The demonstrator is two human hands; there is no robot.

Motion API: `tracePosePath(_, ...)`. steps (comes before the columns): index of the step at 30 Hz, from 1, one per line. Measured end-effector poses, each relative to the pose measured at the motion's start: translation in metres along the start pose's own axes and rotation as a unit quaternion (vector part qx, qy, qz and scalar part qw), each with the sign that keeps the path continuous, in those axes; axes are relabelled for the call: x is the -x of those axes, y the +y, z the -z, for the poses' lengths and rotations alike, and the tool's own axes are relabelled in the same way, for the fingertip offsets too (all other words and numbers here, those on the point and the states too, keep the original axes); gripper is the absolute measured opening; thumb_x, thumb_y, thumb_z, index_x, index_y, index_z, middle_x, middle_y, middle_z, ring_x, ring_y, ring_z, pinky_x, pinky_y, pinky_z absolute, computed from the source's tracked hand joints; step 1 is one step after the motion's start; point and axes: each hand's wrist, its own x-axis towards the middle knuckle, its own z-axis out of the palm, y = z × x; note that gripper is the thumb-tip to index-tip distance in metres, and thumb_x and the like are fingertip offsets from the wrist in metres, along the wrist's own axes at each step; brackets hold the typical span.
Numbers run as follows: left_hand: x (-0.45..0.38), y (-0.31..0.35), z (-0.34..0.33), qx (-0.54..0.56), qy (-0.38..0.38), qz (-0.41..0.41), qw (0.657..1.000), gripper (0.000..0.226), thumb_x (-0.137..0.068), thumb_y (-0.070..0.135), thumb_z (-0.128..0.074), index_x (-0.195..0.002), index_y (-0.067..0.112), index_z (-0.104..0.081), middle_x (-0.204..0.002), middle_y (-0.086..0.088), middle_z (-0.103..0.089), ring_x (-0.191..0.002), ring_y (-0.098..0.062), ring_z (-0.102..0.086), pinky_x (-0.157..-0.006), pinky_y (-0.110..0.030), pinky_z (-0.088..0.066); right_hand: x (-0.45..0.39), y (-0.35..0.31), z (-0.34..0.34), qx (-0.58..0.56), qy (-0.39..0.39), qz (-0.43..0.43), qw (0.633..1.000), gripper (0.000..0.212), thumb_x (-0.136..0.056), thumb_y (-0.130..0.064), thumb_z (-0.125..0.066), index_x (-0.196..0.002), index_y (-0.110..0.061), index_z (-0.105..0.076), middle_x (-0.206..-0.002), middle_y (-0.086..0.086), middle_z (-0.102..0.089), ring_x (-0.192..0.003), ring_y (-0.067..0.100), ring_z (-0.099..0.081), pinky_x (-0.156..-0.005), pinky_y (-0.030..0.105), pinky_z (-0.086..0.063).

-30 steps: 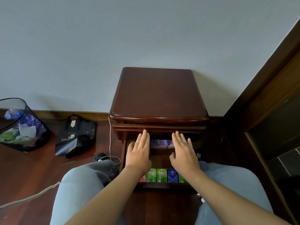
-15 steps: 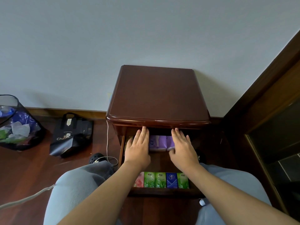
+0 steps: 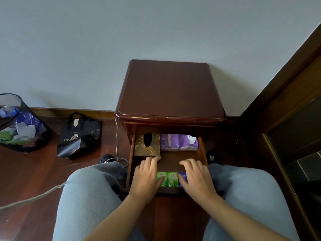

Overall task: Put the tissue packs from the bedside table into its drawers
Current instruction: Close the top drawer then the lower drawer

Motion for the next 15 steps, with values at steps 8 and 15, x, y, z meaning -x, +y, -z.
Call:
tracePosePath(8,0.032,0.011,-0.023,-0.004,-0.115,-0.049,0.992,0.041,-0.096,0.037,-0.059,-0.136,0.032,-0.05,-0.138,0.005,-0.05,-0.132,-0.02,-0.047,-0.105,-0.036,-0.04,0.04,-0.002,-0.028,0.043,-0.174,-0.022,0.983,0.047,-0.094,-0.059,-0.057,-0.131,-0.03,-0.054,-0.128,-0.005,-0.055,-0.123,0.024,-0.051,-0.096,0.04,-0.043)
tracePosePath(15,0.033,0.008,-0.024,-0.038,-0.091,-0.046,0.994,0.034,-0.101,0.023,-0.055,-0.135,0.029,-0.052,-0.138,0.003,-0.054,-0.127,-0.023,-0.05,-0.101,-0.039,-0.043,0.038,0.0,-0.027,0.028,-0.153,-0.035,0.987,0.037,-0.093,-0.048,-0.067,-0.125,-0.031,-0.062,-0.123,-0.008,-0.059,-0.116,0.021,-0.057,-0.091,0.038,-0.043)
